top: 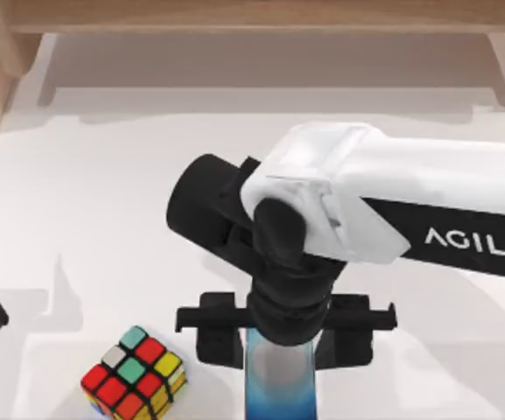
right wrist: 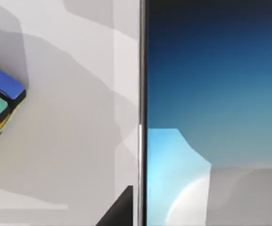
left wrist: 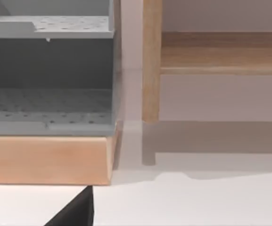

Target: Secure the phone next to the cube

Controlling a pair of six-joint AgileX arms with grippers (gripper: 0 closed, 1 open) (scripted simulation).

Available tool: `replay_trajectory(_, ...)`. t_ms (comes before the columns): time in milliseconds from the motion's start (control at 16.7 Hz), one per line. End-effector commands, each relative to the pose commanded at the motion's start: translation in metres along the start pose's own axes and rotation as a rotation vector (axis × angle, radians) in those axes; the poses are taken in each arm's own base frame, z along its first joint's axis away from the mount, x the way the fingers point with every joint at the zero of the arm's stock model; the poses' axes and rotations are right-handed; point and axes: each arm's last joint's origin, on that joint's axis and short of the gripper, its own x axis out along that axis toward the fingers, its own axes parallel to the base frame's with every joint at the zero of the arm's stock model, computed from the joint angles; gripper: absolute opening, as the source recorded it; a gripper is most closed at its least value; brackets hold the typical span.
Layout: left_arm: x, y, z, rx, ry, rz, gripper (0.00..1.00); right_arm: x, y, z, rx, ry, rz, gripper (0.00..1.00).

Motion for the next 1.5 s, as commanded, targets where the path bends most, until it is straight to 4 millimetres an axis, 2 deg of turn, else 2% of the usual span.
replay_trajectory(720,0.000,0.000,0.000,0.000,0.000,0.000,1.00,0.016,0.004,-0.003,-0.010,0.027,0.073,0.00)
replay_trajectory(1020,0.000,0.000,0.000,0.000,0.000,0.000,1.00,0.030,0.001,-0.002,-0.005,-0.023,0.038,0.00)
replay_trajectory(1260,0.000,0.000,0.000,0.000,0.000,0.000,1.00,0.051,-0.004,-0.002,0.000,-0.028,-0.028,0.00)
replay_trajectory(1500,0.000,0.000,0.000,0.000,0.000,0.000,1.00,0.052,-0.005,-0.002,0.000,-0.026,-0.033,0.00)
